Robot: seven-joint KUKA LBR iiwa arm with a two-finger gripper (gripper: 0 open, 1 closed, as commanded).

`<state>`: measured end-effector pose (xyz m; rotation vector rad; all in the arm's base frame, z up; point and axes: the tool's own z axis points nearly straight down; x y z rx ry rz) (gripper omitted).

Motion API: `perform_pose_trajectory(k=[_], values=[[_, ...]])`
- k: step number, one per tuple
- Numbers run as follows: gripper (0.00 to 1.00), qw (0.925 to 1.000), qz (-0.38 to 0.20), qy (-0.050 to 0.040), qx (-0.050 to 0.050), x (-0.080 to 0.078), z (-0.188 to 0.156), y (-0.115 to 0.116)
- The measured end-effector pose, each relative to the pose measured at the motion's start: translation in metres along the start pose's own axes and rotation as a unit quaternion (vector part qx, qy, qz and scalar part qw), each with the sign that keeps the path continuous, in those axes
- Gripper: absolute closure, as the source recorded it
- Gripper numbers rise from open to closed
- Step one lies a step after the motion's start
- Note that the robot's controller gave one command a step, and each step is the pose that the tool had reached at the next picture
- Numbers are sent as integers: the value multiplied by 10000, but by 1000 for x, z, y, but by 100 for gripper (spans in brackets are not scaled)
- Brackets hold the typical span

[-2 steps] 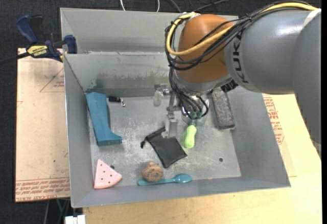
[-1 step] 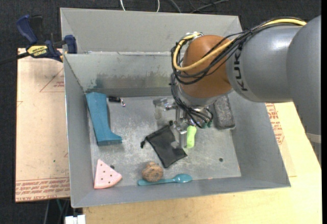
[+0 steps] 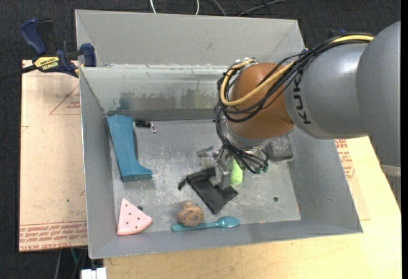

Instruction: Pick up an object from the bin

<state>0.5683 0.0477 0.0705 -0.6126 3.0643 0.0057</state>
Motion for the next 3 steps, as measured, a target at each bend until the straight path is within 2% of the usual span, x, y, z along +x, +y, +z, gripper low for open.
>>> perform_pose_trajectory(k=[1, 2, 3], values=[[100, 10000, 0, 0, -1, 0, 0, 0], [100, 9998, 198, 13, -11, 3, -56, -2], [100, 10000, -81, 25, -18, 16, -124, -2]])
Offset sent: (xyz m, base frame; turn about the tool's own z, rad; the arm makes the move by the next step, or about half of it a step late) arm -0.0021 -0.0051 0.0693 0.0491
